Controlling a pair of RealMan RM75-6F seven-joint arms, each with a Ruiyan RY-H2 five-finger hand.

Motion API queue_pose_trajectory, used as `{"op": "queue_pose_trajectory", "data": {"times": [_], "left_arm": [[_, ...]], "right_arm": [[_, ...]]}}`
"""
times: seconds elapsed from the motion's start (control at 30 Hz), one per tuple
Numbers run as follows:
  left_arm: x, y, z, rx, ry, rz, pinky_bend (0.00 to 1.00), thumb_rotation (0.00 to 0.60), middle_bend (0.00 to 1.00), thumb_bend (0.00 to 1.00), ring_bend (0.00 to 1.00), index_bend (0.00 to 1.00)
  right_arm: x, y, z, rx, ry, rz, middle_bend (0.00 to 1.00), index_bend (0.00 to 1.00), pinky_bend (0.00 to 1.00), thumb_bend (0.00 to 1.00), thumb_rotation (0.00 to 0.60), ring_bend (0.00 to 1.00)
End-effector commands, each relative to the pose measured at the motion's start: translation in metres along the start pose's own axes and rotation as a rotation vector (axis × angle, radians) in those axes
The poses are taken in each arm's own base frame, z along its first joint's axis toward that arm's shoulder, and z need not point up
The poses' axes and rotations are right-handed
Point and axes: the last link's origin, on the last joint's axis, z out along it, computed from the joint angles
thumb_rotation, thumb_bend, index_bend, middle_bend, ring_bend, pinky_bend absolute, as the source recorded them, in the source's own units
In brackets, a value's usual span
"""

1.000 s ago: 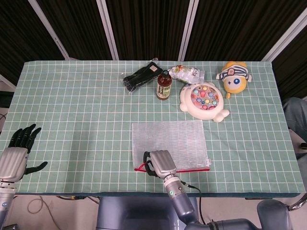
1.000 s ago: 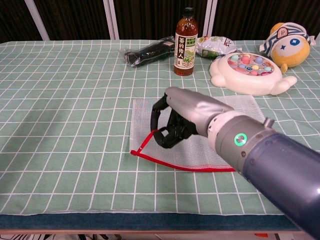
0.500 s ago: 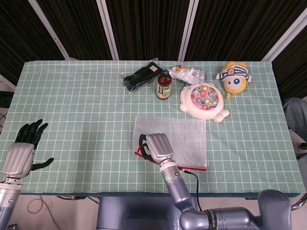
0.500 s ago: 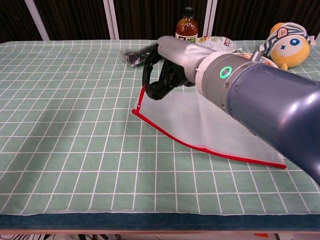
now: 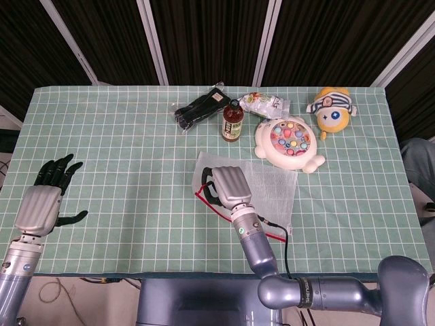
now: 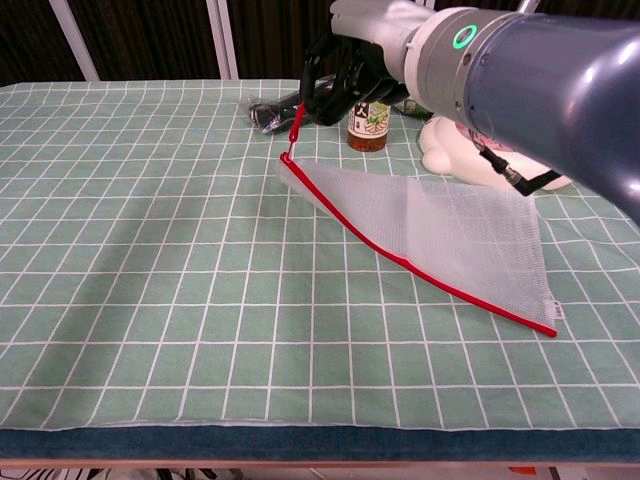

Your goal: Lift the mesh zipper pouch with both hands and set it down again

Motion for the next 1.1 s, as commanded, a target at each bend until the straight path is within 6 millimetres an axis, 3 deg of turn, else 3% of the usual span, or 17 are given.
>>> {"op": "queue_pose_trajectory", "data": {"times": [0.03,0.27,0.43,0.57,0.8,1.1], "left_arm": [[0.007,0.008,0.011,-0.017,0.004,0.008,0.0,0.6,0.0,0.09,0.0,0.17],[0.021,0.024,0.046,-0.089,-0.005,0.08,0.0,0.6,0.0,0.12,0.0,0.22],[0.028,0.039,0.074,-0.184,-0.063,0.142,0.0,0.6,0.07,0.15,0.0,0.31],[0.028,0.055,0.095,-0.256,-0.116,0.17,0.0,0.6,0.08,0.15,0.0,0.33],[0.02,0.075,0.122,-0.342,-0.17,0.226,0.0,0.6,0.09,0.17,0.0,0.36],[-0.009,0.103,0.141,-0.41,-0.242,0.206,0.0,0.6,0.1,0.19,0.0,0.4]], "right_arm": [[0.003,-0.001,0.001,0.008,-0.004,0.006,1.0,0.57,1.0,0.57,0.6,1.0],[0.008,-0.002,0.002,0.015,-0.011,0.016,1.0,0.57,1.0,0.57,0.6,1.0],[0.012,-0.003,0.003,0.021,-0.01,0.022,1.0,0.57,1.0,0.57,0.6,1.0],[0.014,-0.005,0.003,0.026,-0.009,0.026,1.0,0.57,1.0,0.57,0.6,1.0],[0.016,-0.006,0.004,0.025,-0.009,0.028,1.0,0.57,1.0,0.58,0.6,1.0],[0.019,-0.007,0.005,0.025,-0.009,0.032,1.0,0.57,1.0,0.58,0.6,1.0]]}}
